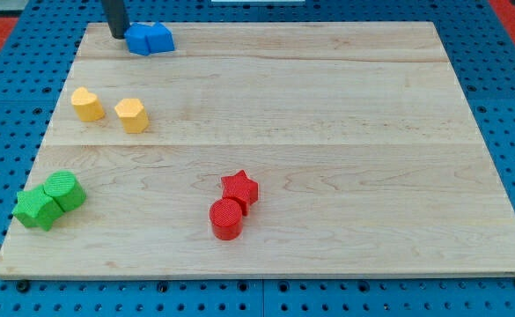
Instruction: Push the blue blocks to the top center
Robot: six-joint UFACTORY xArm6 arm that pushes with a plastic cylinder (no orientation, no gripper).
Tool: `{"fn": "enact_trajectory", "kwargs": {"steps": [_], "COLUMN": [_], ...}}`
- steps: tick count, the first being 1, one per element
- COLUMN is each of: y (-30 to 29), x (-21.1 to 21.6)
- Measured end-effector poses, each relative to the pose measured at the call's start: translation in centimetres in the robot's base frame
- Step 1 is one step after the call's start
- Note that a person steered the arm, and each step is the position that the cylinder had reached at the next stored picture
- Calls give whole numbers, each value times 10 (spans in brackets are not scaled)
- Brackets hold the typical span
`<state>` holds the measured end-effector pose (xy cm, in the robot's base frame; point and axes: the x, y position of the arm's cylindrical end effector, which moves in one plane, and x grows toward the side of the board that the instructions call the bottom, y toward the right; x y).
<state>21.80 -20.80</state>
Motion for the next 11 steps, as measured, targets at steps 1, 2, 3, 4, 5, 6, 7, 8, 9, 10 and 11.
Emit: {"fn": "enact_trajectory", "kwargs": {"steps": [1,2,3,4,5,6,7,8,9,10,11], "y": [28,62,79,93,129,74,152,219,230,219,305], "x": [0,0,7,29,34,73,74,46,55,102,89]}}
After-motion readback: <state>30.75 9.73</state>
